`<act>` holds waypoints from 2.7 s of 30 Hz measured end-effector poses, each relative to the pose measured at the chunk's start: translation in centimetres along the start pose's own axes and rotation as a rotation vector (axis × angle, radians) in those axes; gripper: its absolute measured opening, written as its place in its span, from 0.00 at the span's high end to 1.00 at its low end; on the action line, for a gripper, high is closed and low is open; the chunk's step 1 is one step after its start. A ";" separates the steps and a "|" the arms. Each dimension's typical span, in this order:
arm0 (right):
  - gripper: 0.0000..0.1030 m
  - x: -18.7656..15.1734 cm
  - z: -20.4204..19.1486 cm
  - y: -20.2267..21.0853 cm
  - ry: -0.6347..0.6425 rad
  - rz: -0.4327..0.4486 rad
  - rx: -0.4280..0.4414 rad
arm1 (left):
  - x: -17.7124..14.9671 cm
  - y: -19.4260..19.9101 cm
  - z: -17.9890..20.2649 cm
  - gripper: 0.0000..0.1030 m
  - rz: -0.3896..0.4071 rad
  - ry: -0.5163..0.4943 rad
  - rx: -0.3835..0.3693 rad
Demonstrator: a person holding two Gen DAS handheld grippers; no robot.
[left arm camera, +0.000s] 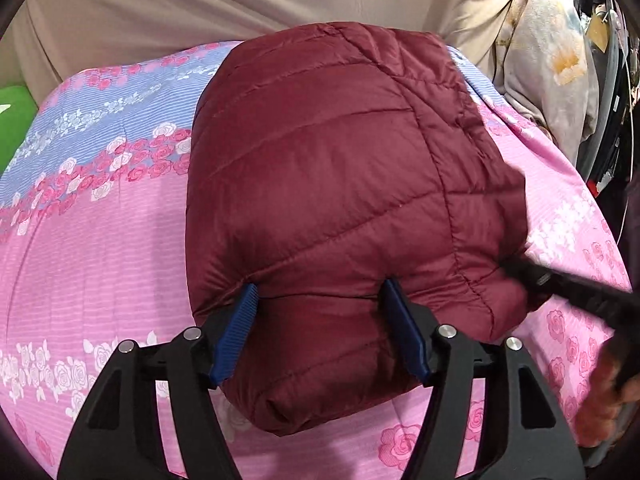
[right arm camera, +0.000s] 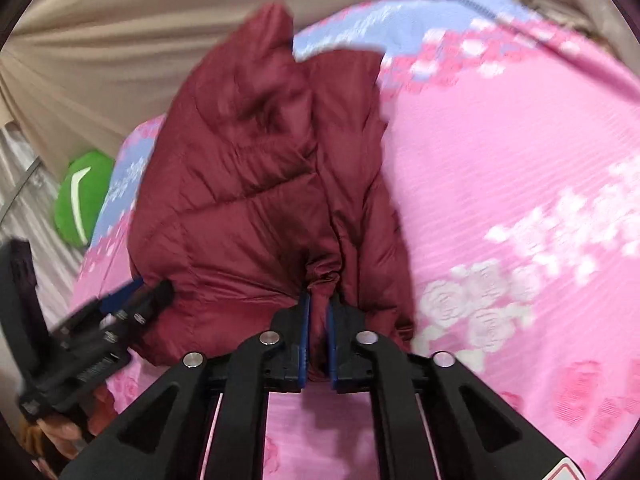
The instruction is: Fold large clothes
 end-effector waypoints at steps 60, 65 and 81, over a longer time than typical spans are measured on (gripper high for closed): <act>0.79 1.3 0.2 -0.8 0.086 -0.022 -0.116 | 2.2 0.7 0.2 0.33 -0.020 0.021 0.007; 0.51 3.3 0.0 1.8 0.100 0.055 -0.134 | 2.7 2.0 -1.6 0.32 -0.018 0.076 -0.004; 0.84 7.1 -0.8 -4.3 0.083 -0.008 -0.036 | -3.4 2.6 -1.2 0.51 -0.121 -0.043 -0.004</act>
Point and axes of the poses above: each gripper's, at about its wrist camera, not at the fingertips, and y roughly against the way its jaws point, z to its right, x to its top, the point moved 8 cm from there along -y, roughly the way its jaws point, and after that the axes turned 2 degrees about -z, right-handed, at the moved point
